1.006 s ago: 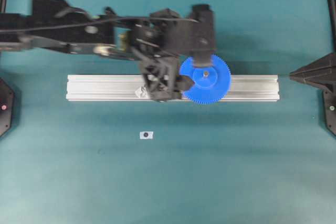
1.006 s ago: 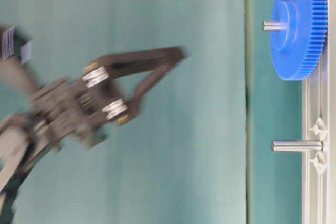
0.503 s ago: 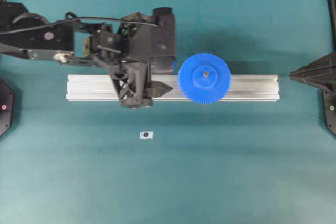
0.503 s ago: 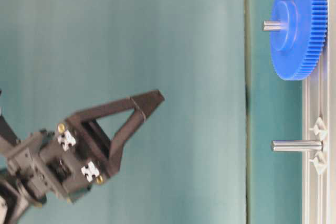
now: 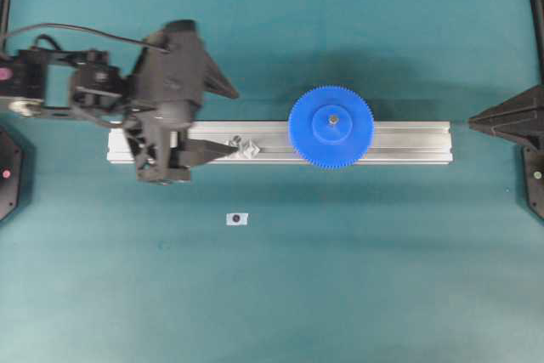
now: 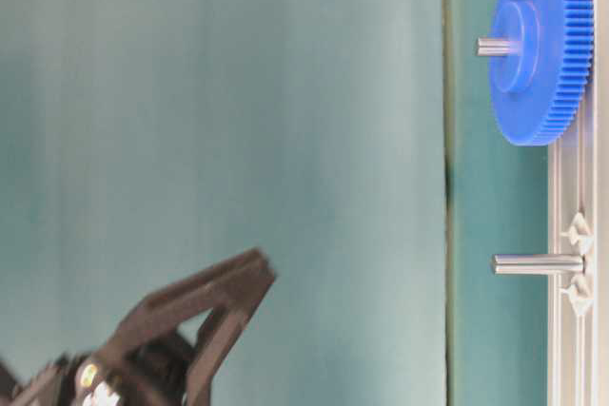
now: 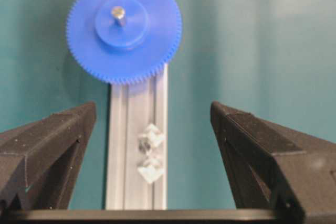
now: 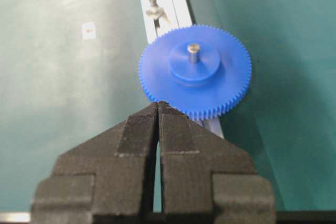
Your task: Find the location of the shaft and insert the large gear.
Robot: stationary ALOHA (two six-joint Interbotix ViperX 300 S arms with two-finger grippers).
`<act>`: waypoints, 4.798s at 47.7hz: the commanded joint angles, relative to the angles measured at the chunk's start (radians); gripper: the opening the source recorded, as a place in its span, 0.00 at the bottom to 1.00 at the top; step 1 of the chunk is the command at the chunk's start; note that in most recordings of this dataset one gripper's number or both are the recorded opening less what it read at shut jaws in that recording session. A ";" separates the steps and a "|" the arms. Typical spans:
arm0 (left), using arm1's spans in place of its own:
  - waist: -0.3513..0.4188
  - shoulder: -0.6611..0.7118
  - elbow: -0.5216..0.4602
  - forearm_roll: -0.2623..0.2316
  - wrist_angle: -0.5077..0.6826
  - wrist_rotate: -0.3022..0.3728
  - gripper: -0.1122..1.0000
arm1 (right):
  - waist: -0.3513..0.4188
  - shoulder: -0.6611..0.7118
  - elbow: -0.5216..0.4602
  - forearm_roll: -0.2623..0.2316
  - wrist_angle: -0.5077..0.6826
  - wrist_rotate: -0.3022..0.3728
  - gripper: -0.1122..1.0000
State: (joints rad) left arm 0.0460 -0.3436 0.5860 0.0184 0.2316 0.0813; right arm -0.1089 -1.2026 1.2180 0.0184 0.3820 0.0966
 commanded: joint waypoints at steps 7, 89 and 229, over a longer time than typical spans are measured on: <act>-0.003 -0.075 0.048 0.003 -0.044 0.002 0.89 | -0.002 0.008 -0.014 -0.002 -0.011 0.011 0.12; -0.003 -0.313 0.278 0.003 -0.144 0.000 0.83 | -0.002 0.008 -0.012 0.003 -0.011 0.012 0.12; -0.003 -0.314 0.311 0.003 -0.196 -0.064 0.83 | -0.002 0.008 -0.011 0.003 -0.011 0.012 0.12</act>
State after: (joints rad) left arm 0.0460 -0.6535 0.9081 0.0184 0.0445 0.0184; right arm -0.1074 -1.2026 1.2180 0.0215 0.3804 0.0982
